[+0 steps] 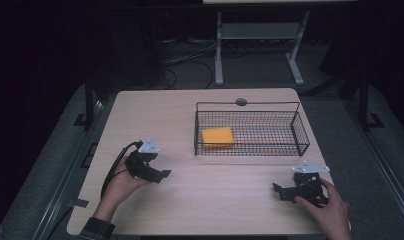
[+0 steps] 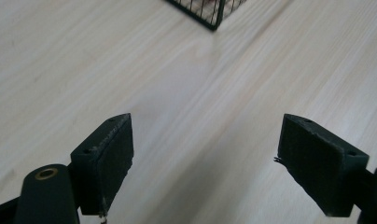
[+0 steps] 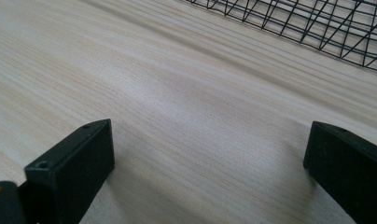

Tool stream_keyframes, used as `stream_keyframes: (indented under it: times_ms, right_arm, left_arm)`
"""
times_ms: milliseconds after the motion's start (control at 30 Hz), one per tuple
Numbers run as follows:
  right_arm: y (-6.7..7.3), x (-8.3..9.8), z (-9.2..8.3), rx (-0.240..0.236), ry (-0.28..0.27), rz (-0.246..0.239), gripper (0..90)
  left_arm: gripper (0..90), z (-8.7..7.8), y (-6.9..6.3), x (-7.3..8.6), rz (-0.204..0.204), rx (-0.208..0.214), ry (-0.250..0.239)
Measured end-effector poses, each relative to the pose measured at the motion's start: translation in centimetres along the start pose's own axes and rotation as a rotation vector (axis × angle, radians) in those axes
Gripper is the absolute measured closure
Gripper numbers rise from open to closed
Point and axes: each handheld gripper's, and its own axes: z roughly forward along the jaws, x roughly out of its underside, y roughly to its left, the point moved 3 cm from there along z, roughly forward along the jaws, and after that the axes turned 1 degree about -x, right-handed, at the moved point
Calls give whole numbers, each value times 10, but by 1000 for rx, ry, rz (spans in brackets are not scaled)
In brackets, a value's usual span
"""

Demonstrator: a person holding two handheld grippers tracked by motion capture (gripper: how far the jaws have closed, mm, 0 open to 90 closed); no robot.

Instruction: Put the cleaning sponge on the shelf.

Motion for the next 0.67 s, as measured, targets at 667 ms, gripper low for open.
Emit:
stream_keyframes:
  times_ms: [667]
  right_arm:
    - [0, 0, 0, 0, 0, 0, 12]
  left_arm:
    - [164, -2, -12, 58, -33, -90, 1]
